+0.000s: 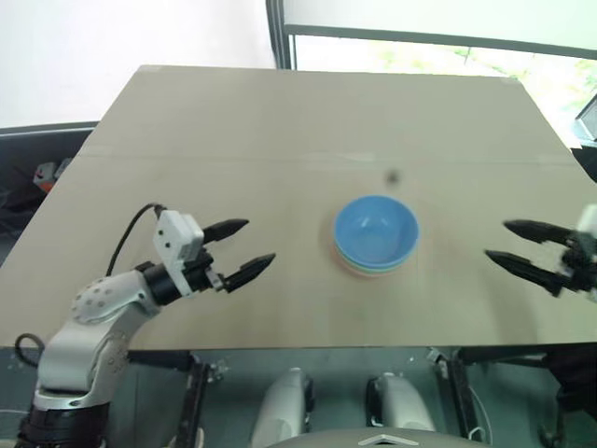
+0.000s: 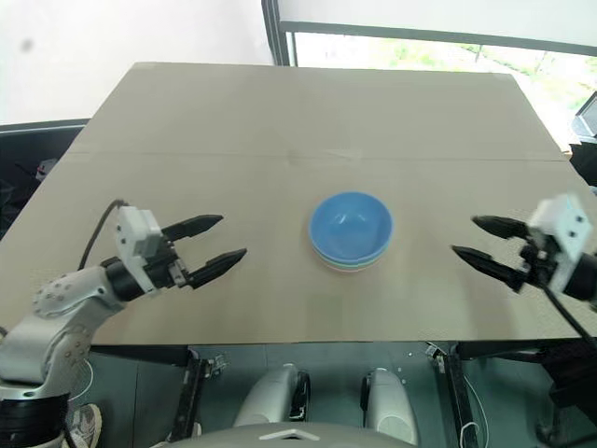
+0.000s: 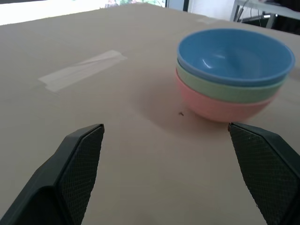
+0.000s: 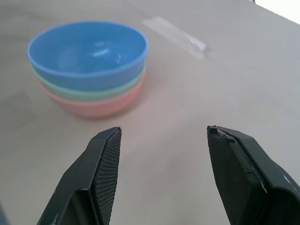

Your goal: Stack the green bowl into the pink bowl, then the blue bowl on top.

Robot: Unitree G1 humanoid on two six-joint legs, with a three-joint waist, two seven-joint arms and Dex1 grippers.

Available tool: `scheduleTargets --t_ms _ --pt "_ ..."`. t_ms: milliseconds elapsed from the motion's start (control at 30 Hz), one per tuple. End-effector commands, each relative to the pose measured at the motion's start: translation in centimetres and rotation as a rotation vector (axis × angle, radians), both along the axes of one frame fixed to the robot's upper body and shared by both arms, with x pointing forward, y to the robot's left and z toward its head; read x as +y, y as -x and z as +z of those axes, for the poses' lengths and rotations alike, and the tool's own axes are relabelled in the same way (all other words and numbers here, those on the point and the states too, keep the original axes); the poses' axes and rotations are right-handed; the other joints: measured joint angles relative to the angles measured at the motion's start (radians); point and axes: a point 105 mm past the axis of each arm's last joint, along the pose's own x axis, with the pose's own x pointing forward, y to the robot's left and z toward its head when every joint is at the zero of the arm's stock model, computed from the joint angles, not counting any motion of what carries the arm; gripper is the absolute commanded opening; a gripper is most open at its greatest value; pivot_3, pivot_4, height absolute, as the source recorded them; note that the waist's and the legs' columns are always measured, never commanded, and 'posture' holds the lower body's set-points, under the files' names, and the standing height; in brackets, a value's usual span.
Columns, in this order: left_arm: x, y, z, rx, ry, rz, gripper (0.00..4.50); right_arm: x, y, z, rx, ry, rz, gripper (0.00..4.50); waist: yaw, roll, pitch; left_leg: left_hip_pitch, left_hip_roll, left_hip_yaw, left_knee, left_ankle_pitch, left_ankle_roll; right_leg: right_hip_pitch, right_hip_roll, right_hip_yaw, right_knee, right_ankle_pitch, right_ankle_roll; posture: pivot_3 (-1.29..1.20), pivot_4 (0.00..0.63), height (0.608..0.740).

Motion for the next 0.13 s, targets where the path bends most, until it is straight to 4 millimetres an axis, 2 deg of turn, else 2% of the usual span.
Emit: scheduleTargets --t_ms 33,133 --pt "1.37 0.59 1.30 -0.036 -0.032 -0.022 4.50 -0.99 0.81 1.54 -0.055 0.019 -0.008 3.06 -0.001 0.000 0.000 0.001 0.000 0.001 0.000 -0.002 0.003 0.000 0.000 0.001 0.001 0.000 -0.001 0.00 0.150 0.740" --pt "1.78 0.65 1.27 -0.032 -0.068 -0.029 4.50 -1.19 0.98 1.31 -0.043 0.023 -0.010 3.06 -0.001 0.000 0.000 0.002 0.000 0.001 0.000 -0.002 0.004 0.000 0.000 0.002 0.001 -0.001 -0.001 0.00 0.150 0.740"
